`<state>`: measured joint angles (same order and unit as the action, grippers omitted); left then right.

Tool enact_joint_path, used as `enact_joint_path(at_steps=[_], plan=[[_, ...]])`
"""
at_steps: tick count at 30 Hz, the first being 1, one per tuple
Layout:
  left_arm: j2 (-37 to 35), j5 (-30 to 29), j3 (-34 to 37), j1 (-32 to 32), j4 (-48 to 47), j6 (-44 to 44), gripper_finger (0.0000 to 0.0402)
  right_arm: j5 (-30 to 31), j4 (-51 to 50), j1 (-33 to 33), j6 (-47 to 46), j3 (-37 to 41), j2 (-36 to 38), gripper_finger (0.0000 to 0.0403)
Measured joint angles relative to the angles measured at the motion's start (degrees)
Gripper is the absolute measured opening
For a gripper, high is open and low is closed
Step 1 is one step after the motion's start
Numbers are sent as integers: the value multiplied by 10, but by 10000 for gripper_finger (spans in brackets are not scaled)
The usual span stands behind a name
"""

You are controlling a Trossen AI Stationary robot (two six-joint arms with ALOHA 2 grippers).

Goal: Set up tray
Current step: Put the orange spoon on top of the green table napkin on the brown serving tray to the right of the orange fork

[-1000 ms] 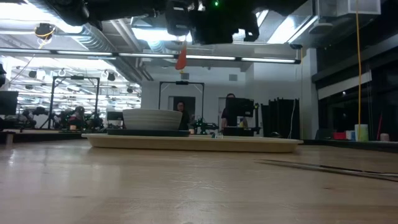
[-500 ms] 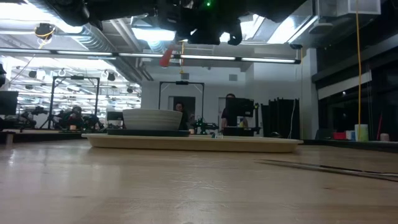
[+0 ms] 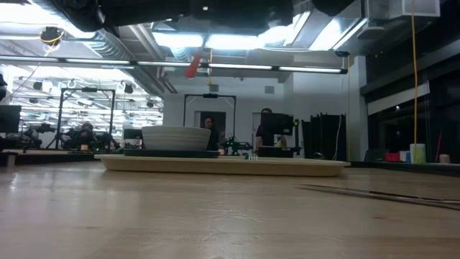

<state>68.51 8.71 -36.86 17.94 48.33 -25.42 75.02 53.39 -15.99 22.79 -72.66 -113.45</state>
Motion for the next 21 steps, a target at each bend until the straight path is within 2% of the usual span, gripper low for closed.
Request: enact_joint_path(at_steps=[5,14,21], plan=[[0,10,0,0,16,-23,2,-30,-8,2,-18,0,0,154],[0,60,0,-15,38,-37,2,-32,-4,27,-44,0,0,154],[0,65,0,-23,38,-43,2,-33,-4,34,-45,0,0,154]])
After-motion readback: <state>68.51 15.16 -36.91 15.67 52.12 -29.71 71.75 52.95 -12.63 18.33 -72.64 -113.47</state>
